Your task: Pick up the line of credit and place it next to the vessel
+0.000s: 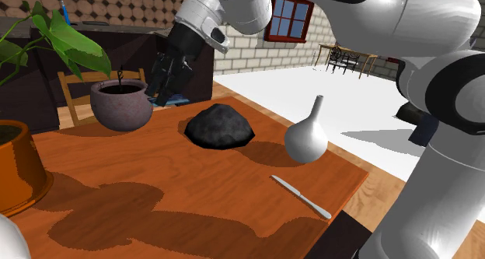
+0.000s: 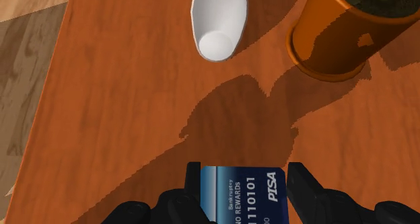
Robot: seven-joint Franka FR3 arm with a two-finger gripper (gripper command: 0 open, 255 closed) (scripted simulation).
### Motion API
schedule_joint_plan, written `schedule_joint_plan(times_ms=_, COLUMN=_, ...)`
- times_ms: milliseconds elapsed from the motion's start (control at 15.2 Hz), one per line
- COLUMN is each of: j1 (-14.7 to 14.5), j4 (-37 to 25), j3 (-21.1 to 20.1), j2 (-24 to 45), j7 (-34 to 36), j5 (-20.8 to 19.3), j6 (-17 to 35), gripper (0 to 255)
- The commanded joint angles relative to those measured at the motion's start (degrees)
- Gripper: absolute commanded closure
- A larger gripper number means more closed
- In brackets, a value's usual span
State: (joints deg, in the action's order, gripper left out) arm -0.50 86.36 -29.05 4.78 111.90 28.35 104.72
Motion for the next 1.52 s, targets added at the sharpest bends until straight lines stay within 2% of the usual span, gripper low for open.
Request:
schedule_joint_plan(times_ms=0, j1=-0.1, j4=-2.3, j3=0.0, j2=0.7, j7=0.9, j5=-0.6, j6=-1.4, gripper=255)
schedule_joint_plan(times_ms=330, j1=-0.5, j4=-7.7, j3=-0.2, j2=2.3, j7=3.2, j5=-1.8, j6=-4.8, gripper=255)
schedule_joint_plan(times_ms=594, j1=3.9, j4=-0.7, j3=2.7, j2=-4.7, j7=-3.1, j5=3.1, j6=-7.5, gripper=255)
schedule_joint_plan(times_ms=858, j1=7.1, j4=4.5, j3=6.3, j2=-10.2, j7=-9.0, j5=6.3, j6=-11.0, gripper=255)
schedule_joint_plan(times_ms=1452, j1=12.5, j4=11.3, j3=15.4, j2=-17.9, j7=-20.7, j5=8.3, j6=-19.7, gripper=255)
